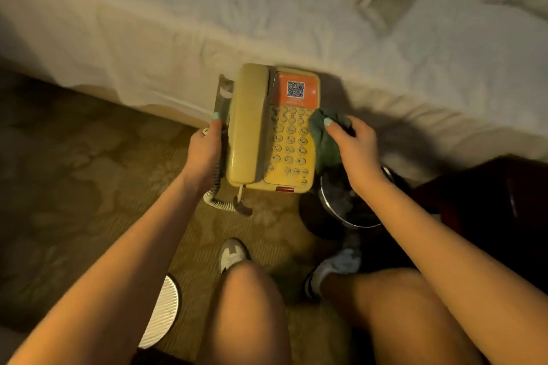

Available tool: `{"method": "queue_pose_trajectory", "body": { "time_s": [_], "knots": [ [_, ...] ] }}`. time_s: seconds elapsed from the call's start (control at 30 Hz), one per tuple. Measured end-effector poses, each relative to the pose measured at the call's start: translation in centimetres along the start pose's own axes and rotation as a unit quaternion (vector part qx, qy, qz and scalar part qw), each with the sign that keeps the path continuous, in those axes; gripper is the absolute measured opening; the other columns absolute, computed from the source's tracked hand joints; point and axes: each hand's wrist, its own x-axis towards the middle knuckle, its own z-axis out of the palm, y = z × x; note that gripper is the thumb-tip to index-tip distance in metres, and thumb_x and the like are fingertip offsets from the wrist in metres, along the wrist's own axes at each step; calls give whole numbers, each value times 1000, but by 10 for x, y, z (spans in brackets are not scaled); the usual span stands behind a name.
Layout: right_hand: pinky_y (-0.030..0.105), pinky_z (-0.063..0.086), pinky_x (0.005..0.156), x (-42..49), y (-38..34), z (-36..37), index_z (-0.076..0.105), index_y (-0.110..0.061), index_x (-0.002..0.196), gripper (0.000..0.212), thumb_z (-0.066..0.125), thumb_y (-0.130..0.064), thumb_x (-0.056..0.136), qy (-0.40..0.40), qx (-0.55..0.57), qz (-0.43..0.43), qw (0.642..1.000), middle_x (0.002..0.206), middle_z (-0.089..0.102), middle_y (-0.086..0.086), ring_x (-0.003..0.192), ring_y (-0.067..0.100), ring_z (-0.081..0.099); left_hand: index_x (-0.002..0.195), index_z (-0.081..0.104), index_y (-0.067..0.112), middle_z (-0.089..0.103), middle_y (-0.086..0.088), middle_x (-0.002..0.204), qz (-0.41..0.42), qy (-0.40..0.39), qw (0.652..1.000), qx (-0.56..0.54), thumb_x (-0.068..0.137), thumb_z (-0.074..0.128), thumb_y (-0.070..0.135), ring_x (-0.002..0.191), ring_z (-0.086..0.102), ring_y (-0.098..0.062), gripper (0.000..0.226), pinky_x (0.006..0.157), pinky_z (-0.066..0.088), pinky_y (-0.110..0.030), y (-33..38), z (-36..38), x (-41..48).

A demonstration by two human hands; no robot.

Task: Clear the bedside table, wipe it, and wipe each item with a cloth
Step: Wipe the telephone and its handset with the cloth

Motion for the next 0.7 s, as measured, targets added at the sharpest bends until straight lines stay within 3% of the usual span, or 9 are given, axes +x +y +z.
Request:
{"method": "queue_pose_trajectory", "body": {
  "time_s": [0.13, 0.2, 0.3, 0.37, 0.47, 0.53, 0.6, 0.7],
  "knots": [
    [20, 52, 76, -34, -70, -56, 61, -23, 97, 5, 61, -20, 92, 59, -21, -127, 990, 91, 65, -10, 83, -3, 62, 103, 66, 10, 67, -5, 86, 51, -41, 998, 15, 100, 41, 43, 78, 62, -18, 41, 67, 48, -31, 46, 16, -65],
    [11, 48, 70, -52, -96, -88, 61, -19, 99, 5, 59, -21, 94, 86, -51, -172, 980, 89, 62, -12, 79, -7, 59, 101, 66, 11, 69, -7, 86, 54, -70, 996, 20, 99, 43, 46, 79, 64, -20, 43, 71, 49, -34, 61, 21, -96],
    [8, 44, 64, -81, -117, -132, 58, -13, 103, 15, 52, -27, 97, 132, -112, -222, 959, 86, 57, -12, 78, -2, 55, 108, 65, 11, 71, -13, 99, 50, -109, 992, 41, 94, 45, 56, 89, 67, -26, 52, 77, 52, -41, 76, 28, -139],
    [10, 42, 62, -103, -118, -157, 54, -12, 104, 18, 48, -28, 100, 143, -146, -228, 952, 85, 54, -10, 76, 0, 53, 114, 63, 8, 70, -14, 102, 54, -121, 990, 53, 94, 45, 56, 85, 68, -24, 54, 69, 53, -34, 77, 36, -165],
    [29, 48, 72, -133, -105, -185, 52, -11, 105, 23, 50, -33, 98, 152, -185, -234, 942, 92, 59, 0, 84, 15, 57, 106, 64, 5, 69, -13, 88, 54, -126, 988, 69, 99, 44, 44, 62, 66, -17, 44, 51, 51, -23, 69, 46, -205],
    [39, 50, 75, -153, -91, -196, 51, -12, 106, 26, 55, -35, 95, 150, -193, -238, 940, 95, 60, 3, 88, 20, 59, 110, 64, 5, 70, -15, 93, 38, -126, 988, 75, 97, 46, 44, 67, 67, -21, 45, 57, 51, -26, 54, 46, -227],
    [40, 51, 76, -170, -78, -202, 50, -13, 109, 27, 59, -34, 93, 142, -200, -240, 939, 98, 59, 6, 89, 20, 59, 112, 64, 5, 70, -18, 99, 28, -125, 988, 88, 95, 48, 44, 73, 65, -24, 46, 62, 51, -29, 38, 44, -246],
    [31, 48, 76, -190, -62, -204, 51, -14, 108, 25, 59, -33, 93, 148, -194, -250, 937, 101, 57, 7, 89, 17, 55, 93, 64, 7, 62, -16, 85, 9, -141, 985, 95, 97, 47, 37, 68, 56, -25, 35, 52, 44, -25, 9, 42, -272]
  ]
}}
